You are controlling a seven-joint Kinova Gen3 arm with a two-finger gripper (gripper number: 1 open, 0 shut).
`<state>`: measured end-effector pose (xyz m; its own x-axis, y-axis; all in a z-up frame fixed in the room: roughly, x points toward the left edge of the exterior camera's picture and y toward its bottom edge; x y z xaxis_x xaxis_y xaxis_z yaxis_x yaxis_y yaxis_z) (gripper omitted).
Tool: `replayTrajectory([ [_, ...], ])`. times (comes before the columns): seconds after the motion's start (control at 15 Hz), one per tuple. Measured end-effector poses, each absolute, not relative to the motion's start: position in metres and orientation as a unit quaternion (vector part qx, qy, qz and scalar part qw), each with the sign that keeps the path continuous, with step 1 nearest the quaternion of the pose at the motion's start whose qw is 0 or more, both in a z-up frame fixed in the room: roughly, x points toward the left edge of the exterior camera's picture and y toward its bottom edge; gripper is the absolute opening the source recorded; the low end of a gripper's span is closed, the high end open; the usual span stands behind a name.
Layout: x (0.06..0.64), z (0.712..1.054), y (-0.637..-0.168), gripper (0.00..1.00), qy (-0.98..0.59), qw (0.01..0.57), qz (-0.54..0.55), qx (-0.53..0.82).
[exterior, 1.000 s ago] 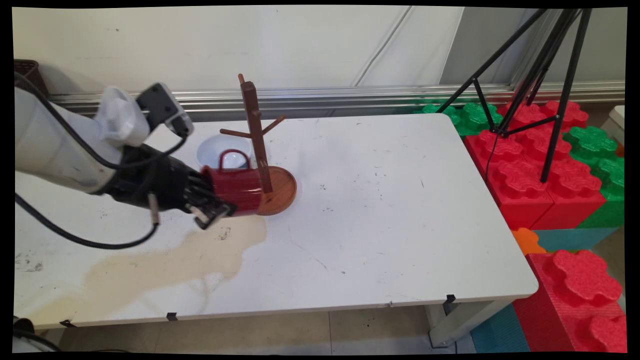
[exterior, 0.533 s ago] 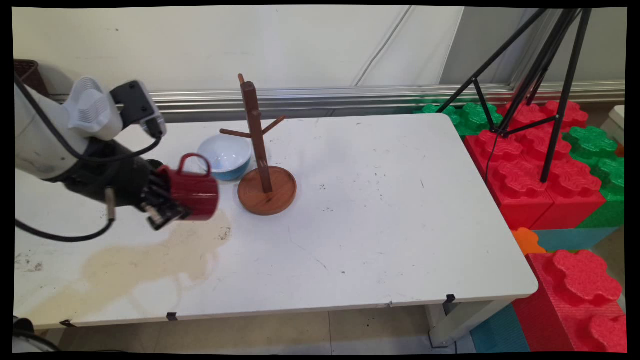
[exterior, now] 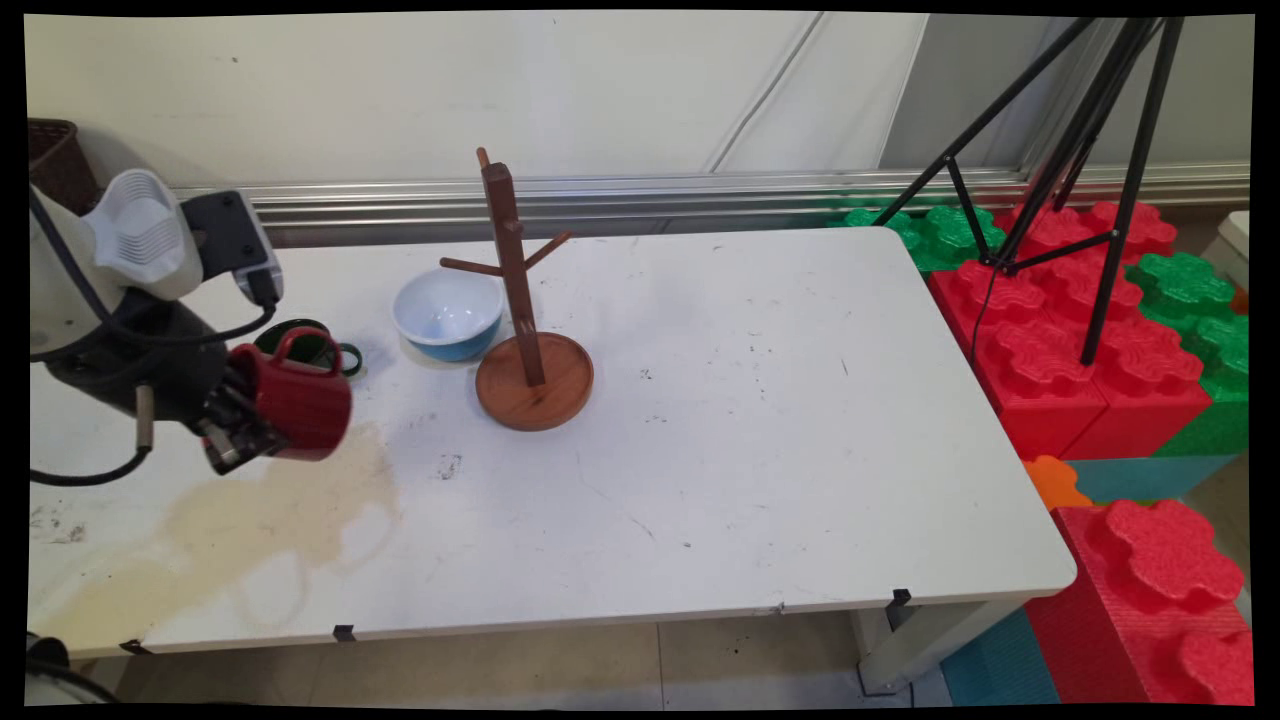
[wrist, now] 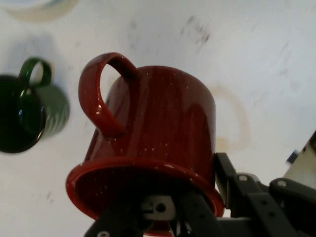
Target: Place the picked object on the table
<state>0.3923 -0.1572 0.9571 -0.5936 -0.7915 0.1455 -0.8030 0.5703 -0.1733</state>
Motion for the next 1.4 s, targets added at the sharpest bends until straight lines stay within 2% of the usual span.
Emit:
replayTrajectory([
  [0.33, 0.404, 0.937, -0.167, 0.00, -0.887, -0.040, 0.093, 0.450],
  [1.4, 0.398, 0.856, -0.201, 0.00, -0.886, -0.122, 0.028, 0.446],
])
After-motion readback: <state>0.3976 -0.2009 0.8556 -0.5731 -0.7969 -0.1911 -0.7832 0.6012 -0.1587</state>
